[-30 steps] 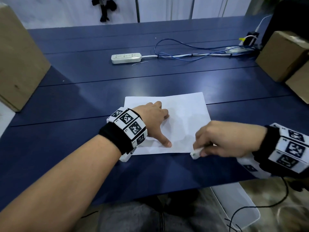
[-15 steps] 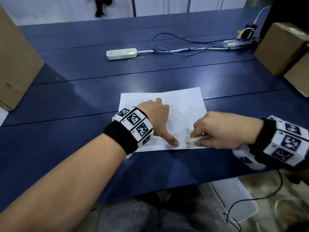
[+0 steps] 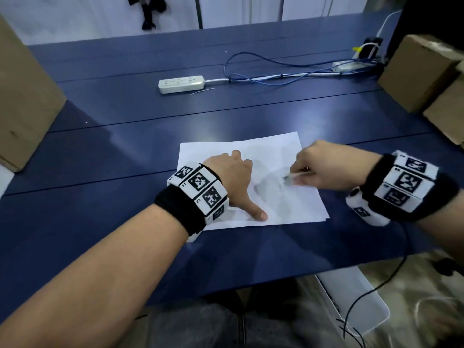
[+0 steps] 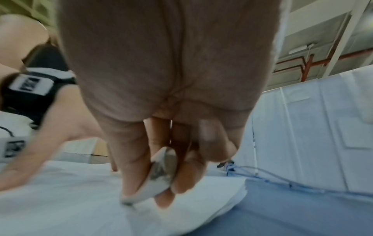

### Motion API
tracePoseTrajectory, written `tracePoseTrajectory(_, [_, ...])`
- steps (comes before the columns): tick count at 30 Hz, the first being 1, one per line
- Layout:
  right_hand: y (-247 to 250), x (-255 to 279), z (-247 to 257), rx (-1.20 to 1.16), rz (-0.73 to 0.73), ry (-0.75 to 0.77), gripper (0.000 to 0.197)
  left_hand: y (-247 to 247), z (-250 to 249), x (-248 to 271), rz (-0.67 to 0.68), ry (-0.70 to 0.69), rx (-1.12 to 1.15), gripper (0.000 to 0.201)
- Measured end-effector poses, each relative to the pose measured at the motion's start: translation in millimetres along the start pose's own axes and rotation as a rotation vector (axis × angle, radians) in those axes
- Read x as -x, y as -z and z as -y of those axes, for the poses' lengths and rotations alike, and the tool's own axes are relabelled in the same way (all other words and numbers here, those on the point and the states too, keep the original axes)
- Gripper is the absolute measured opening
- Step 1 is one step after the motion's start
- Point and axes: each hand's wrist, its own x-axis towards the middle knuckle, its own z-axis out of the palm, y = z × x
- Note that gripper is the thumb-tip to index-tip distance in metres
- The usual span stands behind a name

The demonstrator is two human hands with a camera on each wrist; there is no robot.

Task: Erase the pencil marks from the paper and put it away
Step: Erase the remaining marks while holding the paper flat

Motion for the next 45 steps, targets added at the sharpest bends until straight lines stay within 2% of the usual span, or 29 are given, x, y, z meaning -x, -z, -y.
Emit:
tracePoseTrajectory(1, [-5, 0, -3, 0.039, -0.026, 0.011, 0.050, -1, 0, 0, -0.006, -0.001, -0.006, 0.097])
tracePoseTrajectory(2, [-6, 4, 2, 0.067, -0.024, 0.048, 0.043, -1, 1, 0, -0.012, -0.002, -0.011, 0.097])
tracePoseTrajectory(5, [-3, 24, 27, -0.048, 0.088, 0.226, 0.020, -1, 1, 0, -0.022, -0.005, -0.002, 0.097])
tracePoseTrajectory(7, [-1, 28, 36, -0.093, 0.168, 0.284, 0.019, -1, 1, 0, -0.024, -0.008, -0.001, 0.096])
tracePoseTrajectory(8, [0, 22, 33, -0.128, 0.173, 0.256, 0.020, -1, 1, -1, -0.022, -0.009, -0.002, 0.096])
tracePoseTrajectory(10, [3, 3, 21, -0.104, 0.140, 0.125, 0.028, -1, 1, -1, -0.013, -0.006, -0.001, 0.096])
tracePoseTrajectory(13, [7, -13, -4, 0.024, 0.021, 0.011, 0.064, -1, 1, 1, -0.019, -0.005, 0.003, 0.096])
tracePoseTrajectory(14, [3, -12, -4, 0.057, 0.001, 0.031, 0.062, -1, 2, 1, -0.021, -0.006, 0.004, 0.097])
tracePoseTrajectory(16, [1, 4, 10, 0.072, 0.029, 0.097, 0.038, -2, 1, 1, -0.016, -0.004, 0.015, 0.097])
tracePoseTrajectory(18, [0, 21, 27, -0.036, 0.124, 0.237, 0.020, -1, 2, 0, -0.016, -0.003, 0.018, 0.099])
tracePoseTrajectory(20, [1, 21, 31, -0.116, 0.198, 0.299, 0.014, -1, 2, 0, -0.018, -0.002, 0.014, 0.101])
tracePoseTrajectory(21, [1, 13, 27, -0.147, 0.196, 0.267, 0.015, -1, 1, 0, -0.014, -0.001, 0.011, 0.101])
tracePoseTrajectory(25, [4, -28, -8, -0.106, 0.046, -0.060, 0.024, 0, 0, 2, -0.013, -0.001, 0.003, 0.097])
tracePoseTrajectory(27, [0, -30, -15, -0.053, 0.010, -0.093, 0.023, 0, 0, 2, -0.010, 0.001, 0.001, 0.095])
tracePoseTrajectory(29, [-3, -16, -3, -0.063, 0.031, 0.024, 0.021, 0, 0, 1, -0.008, 0.003, 0.003, 0.093])
tracePoseTrajectory(31, [-5, 5, 16, -0.117, 0.133, 0.233, 0.015, -1, 1, 0, -0.014, 0.001, 0.004, 0.096])
tracePoseTrajectory(32, [-7, 10, 22, -0.142, 0.190, 0.283, 0.015, -1, 1, 0, -0.018, 0.001, 0.005, 0.098])
tracePoseTrajectory(34, [-5, 5, 18, -0.146, 0.192, 0.219, 0.019, -1, 0, 0, -0.018, -0.003, 0.002, 0.098])
tracePoseTrajectory(37, [2, -24, -7, -0.055, 0.030, -0.045, 0.032, 0, 0, 1, -0.012, -0.004, -0.002, 0.096])
tracePoseTrajectory(39, [3, -31, -18, -0.033, -0.026, -0.124, 0.042, 0, 0, 1, -0.010, -0.002, -0.004, 0.096])
tracePoseTrajectory(41, [-1, -21, -12, -0.015, -0.011, -0.046, 0.040, 0, 0, 2, -0.002, 0.002, -0.005, 0.095])
tracePoseTrajectory(45, [-5, 13, 16, -0.162, 0.178, 0.259, 0.017, 0, 0, 1, -0.006, 0.003, -0.001, 0.099])
